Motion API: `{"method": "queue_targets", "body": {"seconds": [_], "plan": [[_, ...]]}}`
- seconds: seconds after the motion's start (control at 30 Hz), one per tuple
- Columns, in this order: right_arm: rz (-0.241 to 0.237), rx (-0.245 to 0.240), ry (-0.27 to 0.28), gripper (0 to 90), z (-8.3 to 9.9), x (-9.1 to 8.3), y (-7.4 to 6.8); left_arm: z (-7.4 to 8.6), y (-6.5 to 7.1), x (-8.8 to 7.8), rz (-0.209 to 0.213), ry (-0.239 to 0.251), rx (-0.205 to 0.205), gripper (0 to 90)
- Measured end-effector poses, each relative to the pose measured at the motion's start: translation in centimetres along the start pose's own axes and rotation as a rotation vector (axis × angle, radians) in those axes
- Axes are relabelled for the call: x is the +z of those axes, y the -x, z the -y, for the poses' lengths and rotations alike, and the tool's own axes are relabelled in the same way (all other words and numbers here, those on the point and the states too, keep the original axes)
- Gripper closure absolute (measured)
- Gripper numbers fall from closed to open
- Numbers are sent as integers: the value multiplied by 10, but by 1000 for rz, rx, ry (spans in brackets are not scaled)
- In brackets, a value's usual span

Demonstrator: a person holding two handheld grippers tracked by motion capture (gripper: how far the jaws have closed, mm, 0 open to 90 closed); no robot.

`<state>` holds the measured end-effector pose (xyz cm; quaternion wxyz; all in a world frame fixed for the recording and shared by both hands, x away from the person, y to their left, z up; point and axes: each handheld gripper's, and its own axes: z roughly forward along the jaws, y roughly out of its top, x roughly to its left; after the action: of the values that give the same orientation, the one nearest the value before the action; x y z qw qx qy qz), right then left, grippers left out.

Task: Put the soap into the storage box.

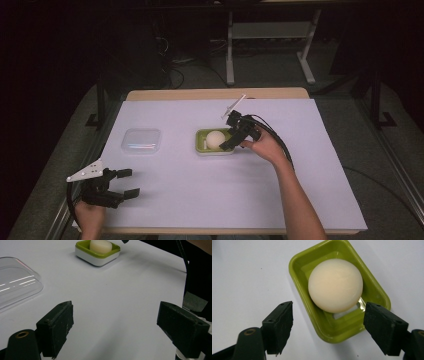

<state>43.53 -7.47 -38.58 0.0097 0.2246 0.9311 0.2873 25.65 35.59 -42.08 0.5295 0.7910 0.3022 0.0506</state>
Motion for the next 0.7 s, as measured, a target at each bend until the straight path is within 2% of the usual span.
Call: {"method": "queue_targets", "body": {"seconds": [0.23, 0.27, 0.37, 0.7], "plan": [[-5, 16, 12, 230, 12, -8, -5, 0, 1, 0, 1, -6, -1, 131], [-4, 5, 13, 230, 13, -8, -5, 0, 1, 0, 2, -5, 0, 132], [-6, 22, 10, 230, 20, -12, -7, 0, 1, 0, 0, -6, 6, 131], [-4, 19, 35, 227, 39, -25, -12, -1, 2, 1, 3, -6, 12, 131]]}}
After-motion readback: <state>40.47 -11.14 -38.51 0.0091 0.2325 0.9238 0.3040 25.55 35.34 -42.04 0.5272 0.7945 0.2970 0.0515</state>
